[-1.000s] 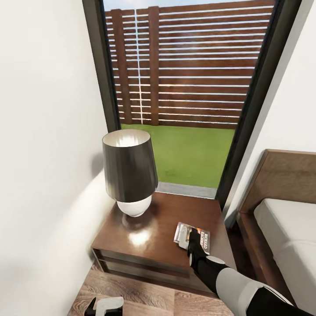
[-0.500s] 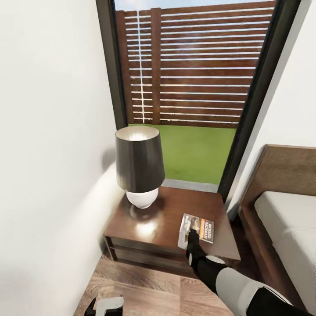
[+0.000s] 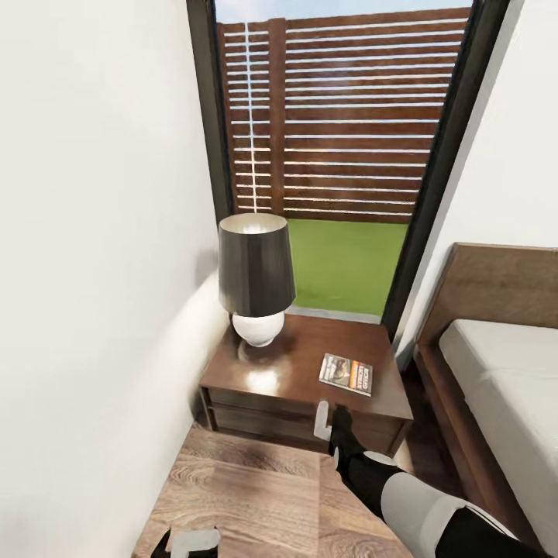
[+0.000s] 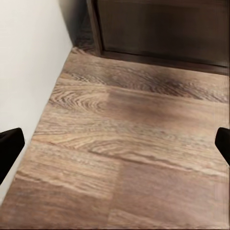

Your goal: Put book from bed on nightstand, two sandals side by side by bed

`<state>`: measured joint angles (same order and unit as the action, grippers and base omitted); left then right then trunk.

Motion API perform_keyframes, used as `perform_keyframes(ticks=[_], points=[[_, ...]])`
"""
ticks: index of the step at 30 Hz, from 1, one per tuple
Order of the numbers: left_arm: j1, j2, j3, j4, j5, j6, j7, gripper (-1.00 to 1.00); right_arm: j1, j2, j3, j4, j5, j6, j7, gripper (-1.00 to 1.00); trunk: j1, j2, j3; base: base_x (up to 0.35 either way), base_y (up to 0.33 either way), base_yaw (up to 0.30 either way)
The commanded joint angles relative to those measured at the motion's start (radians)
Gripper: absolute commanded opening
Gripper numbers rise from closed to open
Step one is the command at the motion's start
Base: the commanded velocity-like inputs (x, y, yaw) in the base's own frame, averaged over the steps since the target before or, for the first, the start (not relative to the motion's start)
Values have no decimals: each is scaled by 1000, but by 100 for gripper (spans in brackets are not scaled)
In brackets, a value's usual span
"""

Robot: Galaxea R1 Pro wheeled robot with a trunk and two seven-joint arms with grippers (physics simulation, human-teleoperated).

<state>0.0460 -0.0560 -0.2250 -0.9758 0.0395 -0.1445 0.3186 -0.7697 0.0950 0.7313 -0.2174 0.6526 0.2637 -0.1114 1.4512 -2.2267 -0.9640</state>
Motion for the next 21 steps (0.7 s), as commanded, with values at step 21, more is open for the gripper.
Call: perform_keyframes(ticks=[21], points=[[0, 1, -3, 0, 3, -3, 7, 100, 0, 0, 4, 0, 4, 4, -2, 100, -1, 0, -1, -187, 0, 0]])
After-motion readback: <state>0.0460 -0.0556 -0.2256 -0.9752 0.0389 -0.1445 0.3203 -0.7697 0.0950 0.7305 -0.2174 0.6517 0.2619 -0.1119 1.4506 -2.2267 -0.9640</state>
